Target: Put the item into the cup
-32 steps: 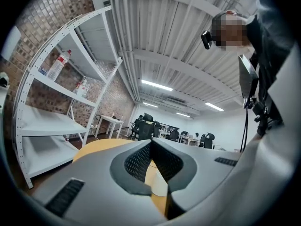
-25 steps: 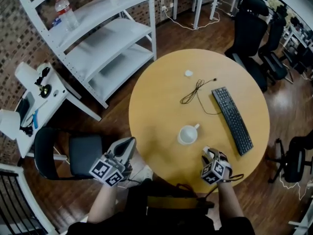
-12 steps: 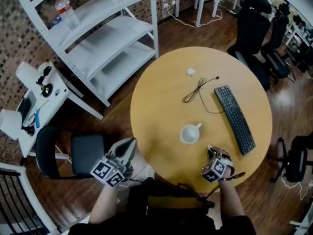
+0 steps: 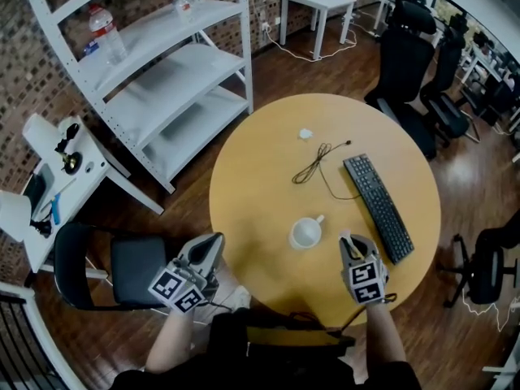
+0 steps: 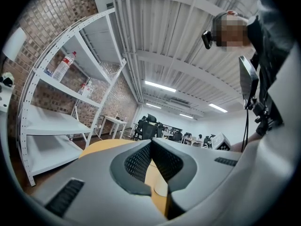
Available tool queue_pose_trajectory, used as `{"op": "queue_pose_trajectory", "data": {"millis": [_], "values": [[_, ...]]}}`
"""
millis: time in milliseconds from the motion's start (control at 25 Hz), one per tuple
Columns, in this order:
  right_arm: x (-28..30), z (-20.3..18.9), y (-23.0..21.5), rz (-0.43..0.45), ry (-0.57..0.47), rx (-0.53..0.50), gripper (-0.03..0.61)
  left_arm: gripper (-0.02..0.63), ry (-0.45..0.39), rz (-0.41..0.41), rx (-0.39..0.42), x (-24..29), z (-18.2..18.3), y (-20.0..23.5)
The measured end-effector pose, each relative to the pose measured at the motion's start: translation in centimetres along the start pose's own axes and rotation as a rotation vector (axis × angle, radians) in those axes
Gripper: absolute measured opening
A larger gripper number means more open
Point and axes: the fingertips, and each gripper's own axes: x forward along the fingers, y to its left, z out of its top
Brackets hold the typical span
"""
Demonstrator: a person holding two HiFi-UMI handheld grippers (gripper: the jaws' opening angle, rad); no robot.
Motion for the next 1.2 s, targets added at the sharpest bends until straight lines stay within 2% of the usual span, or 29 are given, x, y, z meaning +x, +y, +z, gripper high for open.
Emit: {"op": "queue_pose_trajectory", "data": {"millis": [160,400,600,840,920,1200], "values": [[0.1,4.3,0.7,0.063,-0.102,0.065,0.06,-0.005,-0.027,0.008,0.005,-0.2,0.5,0.0],[2.8,6.8,3.5,0.166,-0.111,0.084,0.06,-0.005,-0.046,0.066,0.005,-2.4,0.8,1.1],[6.0,5.4,6.2,0.2,-0.031,0.03,0.06,-0.005,-0.054,0.131,0.0,-4.9,0.8,2.7],[8.5,2.5,7.2,0.202,0.086,0.027,0.067,-0.006,-0.05,0.161,-0.005,-6.4,0.7,3.6],[8.7,2.4,7.5,0.215,0.09,0.03,0.112,-0.005,-0.047,0.162,-0.007,-6.5,0.7,3.7],[7.7,3.3,6.4,0.213,0.028,0.087,0.123,-0.005,-0.045,0.137,-0.003,-5.2,0.4,3.1]]}}
